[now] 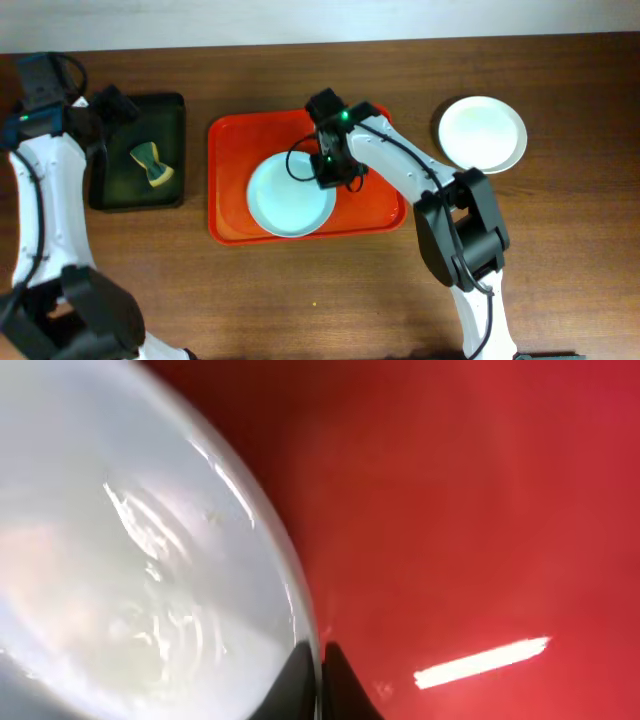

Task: Clean dirty plates on tray and stack at the side

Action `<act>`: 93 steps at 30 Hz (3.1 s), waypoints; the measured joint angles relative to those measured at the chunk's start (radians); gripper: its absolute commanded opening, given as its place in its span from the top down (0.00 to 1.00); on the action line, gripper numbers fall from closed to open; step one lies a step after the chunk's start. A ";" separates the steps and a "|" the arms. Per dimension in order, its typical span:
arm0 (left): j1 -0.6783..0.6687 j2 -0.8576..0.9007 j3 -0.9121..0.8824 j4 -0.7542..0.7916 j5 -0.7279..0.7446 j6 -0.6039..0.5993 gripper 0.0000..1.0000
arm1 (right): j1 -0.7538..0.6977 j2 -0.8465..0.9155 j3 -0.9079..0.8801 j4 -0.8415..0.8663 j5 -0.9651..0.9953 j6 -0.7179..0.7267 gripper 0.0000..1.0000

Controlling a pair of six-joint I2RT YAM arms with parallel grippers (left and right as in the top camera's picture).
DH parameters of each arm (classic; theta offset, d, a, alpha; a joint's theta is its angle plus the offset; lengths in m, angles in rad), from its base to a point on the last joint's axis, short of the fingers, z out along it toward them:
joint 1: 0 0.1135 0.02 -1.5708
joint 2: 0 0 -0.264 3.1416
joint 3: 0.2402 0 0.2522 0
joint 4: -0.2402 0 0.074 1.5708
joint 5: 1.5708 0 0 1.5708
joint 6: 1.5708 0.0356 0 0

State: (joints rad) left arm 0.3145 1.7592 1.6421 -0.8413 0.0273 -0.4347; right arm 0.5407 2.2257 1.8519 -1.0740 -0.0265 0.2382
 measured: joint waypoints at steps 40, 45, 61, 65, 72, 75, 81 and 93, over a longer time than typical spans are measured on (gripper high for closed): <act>0.000 -0.012 0.003 -0.003 0.023 0.000 0.01 | 0.171 -0.134 0.270 -0.232 0.984 -0.165 0.96; 0.000 -0.012 0.003 -0.003 0.023 0.000 0.00 | -0.412 -0.134 0.259 -0.232 0.138 -0.139 0.96; 0.000 -0.012 0.003 -0.004 0.023 0.000 0.01 | -0.947 -0.134 -0.064 0.067 -0.097 -0.084 0.29; 0.000 -0.012 0.003 -0.003 0.023 0.000 0.01 | -0.924 -0.136 -0.010 -0.028 -0.109 -0.083 0.08; 0.000 -0.012 0.003 -0.004 0.023 0.000 0.01 | -0.924 -0.364 0.074 -0.161 -0.058 -0.056 0.39; 0.000 -0.012 0.003 -0.004 0.023 0.000 0.01 | -0.930 -0.364 0.019 -0.132 -0.003 0.010 0.96; 0.000 -0.012 0.003 -0.004 0.023 0.000 0.01 | -0.938 -0.258 -0.307 0.097 0.078 0.153 0.96; 0.000 -0.012 0.003 -0.004 0.023 0.000 0.01 | -0.908 -0.258 -0.379 0.341 -0.179 0.045 0.96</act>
State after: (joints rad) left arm 0.3145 1.7470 1.6447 -0.8452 0.0502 -0.4347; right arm -0.3668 1.9678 1.4731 -0.7330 -0.2054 0.2832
